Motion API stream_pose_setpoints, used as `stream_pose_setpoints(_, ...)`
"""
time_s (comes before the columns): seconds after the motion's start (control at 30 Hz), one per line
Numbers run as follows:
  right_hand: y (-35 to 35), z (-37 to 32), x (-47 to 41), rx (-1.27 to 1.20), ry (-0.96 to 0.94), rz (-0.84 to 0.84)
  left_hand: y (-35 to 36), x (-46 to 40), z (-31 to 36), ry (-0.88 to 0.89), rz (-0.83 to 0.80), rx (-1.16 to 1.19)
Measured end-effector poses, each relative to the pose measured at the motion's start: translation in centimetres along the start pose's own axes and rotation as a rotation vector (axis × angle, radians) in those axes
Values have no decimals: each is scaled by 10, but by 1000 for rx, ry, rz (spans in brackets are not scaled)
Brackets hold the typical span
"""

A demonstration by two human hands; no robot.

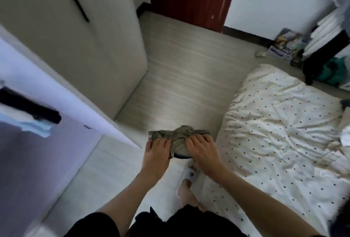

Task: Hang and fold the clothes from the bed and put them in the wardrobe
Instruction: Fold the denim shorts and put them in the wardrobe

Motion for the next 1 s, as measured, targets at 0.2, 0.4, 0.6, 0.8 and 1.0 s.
stream_pose_setpoints(0.2, 23, -173, 9, -29, -310, -108, -40, 163, -90, -299, 52, -49)
stream_pose_setpoints(0.4, 6, -346, -36, -121, -647, 31, -117, 281, -193, -603, 147, -197)
stream_pose_setpoints(0.6, -45, -484, -119, -172, -898, 256, -218, 325, -302, -754, 286, -465)
stream_pose_setpoints(0.8, -114, -591, -221, -210, -1057, 508, -336, 328, -402, -864, 384, -615)
stream_pose_setpoints(1.0, -214, -667, -303, -295, -1131, 816, -473, 317, -462, -886, 565, -908)
Point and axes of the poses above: each hand's wrist, its own x-axis away from the middle knuckle, its own y-axis out of the palm, z = x × y, the point moved 6 cm from there along -x, towards the middle knuckle, and after that the axes turned 7 degrees about -x, right-handed, at the moved point
